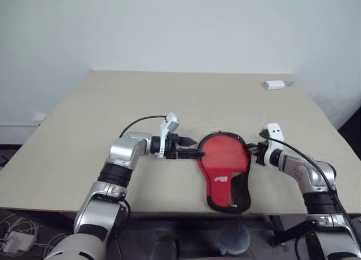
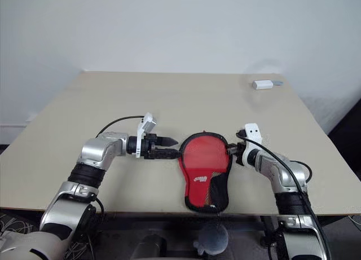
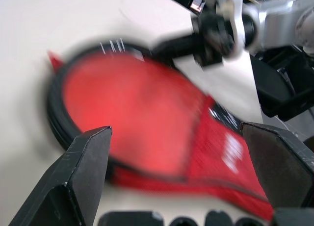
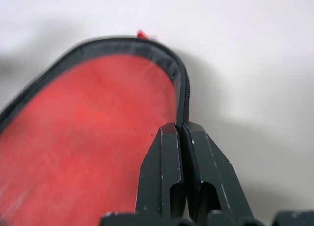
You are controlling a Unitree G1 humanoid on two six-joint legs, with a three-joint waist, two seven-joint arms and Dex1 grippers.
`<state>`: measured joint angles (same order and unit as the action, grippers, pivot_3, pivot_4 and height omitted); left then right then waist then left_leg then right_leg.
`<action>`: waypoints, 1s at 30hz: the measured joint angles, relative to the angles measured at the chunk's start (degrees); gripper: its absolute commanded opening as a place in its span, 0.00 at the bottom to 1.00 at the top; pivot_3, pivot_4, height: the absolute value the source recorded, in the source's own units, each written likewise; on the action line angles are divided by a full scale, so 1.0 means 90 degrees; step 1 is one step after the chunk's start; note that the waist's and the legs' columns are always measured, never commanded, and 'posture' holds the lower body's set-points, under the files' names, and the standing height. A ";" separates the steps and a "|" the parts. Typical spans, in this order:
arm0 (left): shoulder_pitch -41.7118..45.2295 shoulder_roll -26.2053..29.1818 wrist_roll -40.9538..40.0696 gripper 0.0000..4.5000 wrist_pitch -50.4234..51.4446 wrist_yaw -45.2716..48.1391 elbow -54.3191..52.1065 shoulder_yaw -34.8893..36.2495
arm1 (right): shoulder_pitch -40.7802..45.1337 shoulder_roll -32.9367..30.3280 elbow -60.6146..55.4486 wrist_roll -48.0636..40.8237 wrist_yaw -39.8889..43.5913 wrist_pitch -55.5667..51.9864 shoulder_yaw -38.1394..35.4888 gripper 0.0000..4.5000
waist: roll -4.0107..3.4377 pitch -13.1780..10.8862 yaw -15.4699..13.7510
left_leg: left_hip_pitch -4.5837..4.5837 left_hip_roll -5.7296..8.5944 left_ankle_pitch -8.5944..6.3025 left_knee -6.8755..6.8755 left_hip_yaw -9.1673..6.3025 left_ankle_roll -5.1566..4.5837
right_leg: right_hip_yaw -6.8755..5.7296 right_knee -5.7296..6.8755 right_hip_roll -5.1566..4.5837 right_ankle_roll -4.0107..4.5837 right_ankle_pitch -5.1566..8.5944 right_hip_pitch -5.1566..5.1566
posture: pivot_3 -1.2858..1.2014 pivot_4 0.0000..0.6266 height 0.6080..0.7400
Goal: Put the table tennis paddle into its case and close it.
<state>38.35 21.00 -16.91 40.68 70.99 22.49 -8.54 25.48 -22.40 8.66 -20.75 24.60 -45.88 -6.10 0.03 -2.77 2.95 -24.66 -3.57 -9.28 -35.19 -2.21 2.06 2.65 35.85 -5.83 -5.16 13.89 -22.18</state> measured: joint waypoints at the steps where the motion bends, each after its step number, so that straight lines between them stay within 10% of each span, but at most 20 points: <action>1: -0.0044 0.0001 -0.0010 1.00 0.0045 0.0002 -0.0075 -0.0008 | 0.0173 0.0124 0.0084 -0.0001 -0.0254 0.0065 -0.0202 0.00 | -0.0003 -0.0004 -0.0001 | -0.0003 0.0000 0.0005 0.0001 0.0000 0.0002 | 0.0001 0.0003 0.0001 0.0003 -0.0005 -0.0006 | 0.52 0.00 1.00; 12: -0.0335 0.0034 -0.0235 1.00 0.0310 -0.0061 -0.0616 -0.0174 | 0.1727 0.0433 0.1359 0.0115 -0.2223 0.1239 -0.1668 0.00 | -0.0012 -0.0016 -0.0003 | -0.0007 0.0001 0.0043 0.0049 0.0012 -0.0031 | 0.0020 -0.0006 0.0006 -0.0001 -0.0007 -0.0013 | 0.52 0.00 1.00; 26: -0.0405 0.0196 -0.0258 1.00 0.0313 -0.0192 -0.0813 -0.0161 | 0.1325 0.0349 0.2443 0.0583 -0.2021 0.0529 -0.1090 0.00 | -0.0023 -0.0019 0.0161 | 0.0003 -0.0001 0.0047 0.0059 0.0012 -0.0037 | 0.0049 -0.0002 0.0026 -0.0009 -0.0009 -0.0015 | 0.52 0.00 1.00; 30: -0.0377 0.0218 -0.0267 1.00 0.0271 -0.0197 -0.0726 -0.0128 | 0.1299 0.0391 0.2393 0.0559 -0.1978 0.0431 -0.1130 0.22 | -0.0022 -0.0019 0.0165 | 0.0004 -0.0006 0.0047 0.0058 0.0011 -0.0037 | 0.0059 -0.0002 0.0037 -0.0007 -0.0010 -0.0017 | 0.52 0.00 1.00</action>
<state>34.96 22.96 -19.32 43.12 69.21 15.95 -9.70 37.17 -18.88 30.20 -15.72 6.80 -42.00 -16.27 -0.16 -2.94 4.43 -24.63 -3.62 -8.86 -34.67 -2.11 1.73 3.18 35.83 -5.50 -5.23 13.80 -22.33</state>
